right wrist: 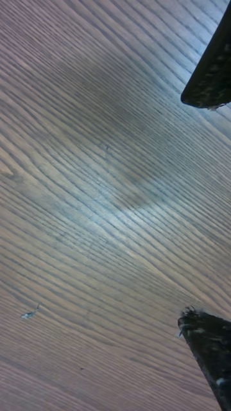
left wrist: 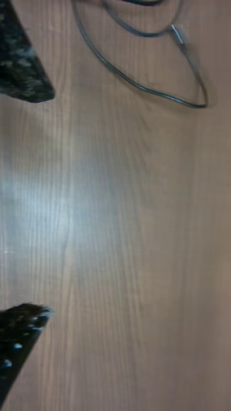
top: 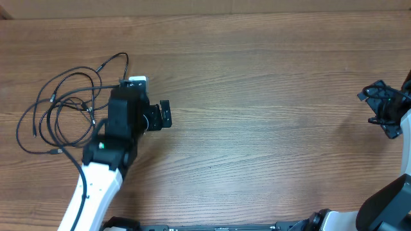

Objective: Untangle cables

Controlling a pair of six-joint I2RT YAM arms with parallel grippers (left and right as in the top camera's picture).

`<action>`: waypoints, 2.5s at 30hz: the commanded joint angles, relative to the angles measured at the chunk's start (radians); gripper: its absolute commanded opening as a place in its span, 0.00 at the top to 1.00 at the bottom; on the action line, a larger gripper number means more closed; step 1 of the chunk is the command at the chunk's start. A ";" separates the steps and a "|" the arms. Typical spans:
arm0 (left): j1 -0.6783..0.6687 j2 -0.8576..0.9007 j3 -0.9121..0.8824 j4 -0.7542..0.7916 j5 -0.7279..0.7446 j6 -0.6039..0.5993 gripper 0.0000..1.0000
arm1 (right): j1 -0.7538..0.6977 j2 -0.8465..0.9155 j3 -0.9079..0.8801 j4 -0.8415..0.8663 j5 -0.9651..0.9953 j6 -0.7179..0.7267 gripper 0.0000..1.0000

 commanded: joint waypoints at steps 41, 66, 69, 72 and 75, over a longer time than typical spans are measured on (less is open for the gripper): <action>0.188 -0.660 -0.786 0.623 0.091 -0.030 0.00 | -0.001 -0.018 -0.002 0.004 0.007 0.000 0.00; 0.209 -1.099 -0.786 0.283 0.085 -0.138 0.00 | -0.001 -0.018 -0.002 0.004 0.007 0.000 0.00; 0.209 -1.099 -0.786 0.282 0.081 -0.138 0.01 | -0.001 -0.018 -0.002 0.004 0.007 0.000 0.00; 0.209 -1.099 -0.786 0.282 0.080 -0.138 0.01 | -0.001 -0.018 -0.002 0.004 0.007 0.000 0.00; 0.209 -1.099 -0.786 0.282 0.080 -0.138 0.00 | -0.001 -0.018 -0.002 0.004 0.007 0.000 0.00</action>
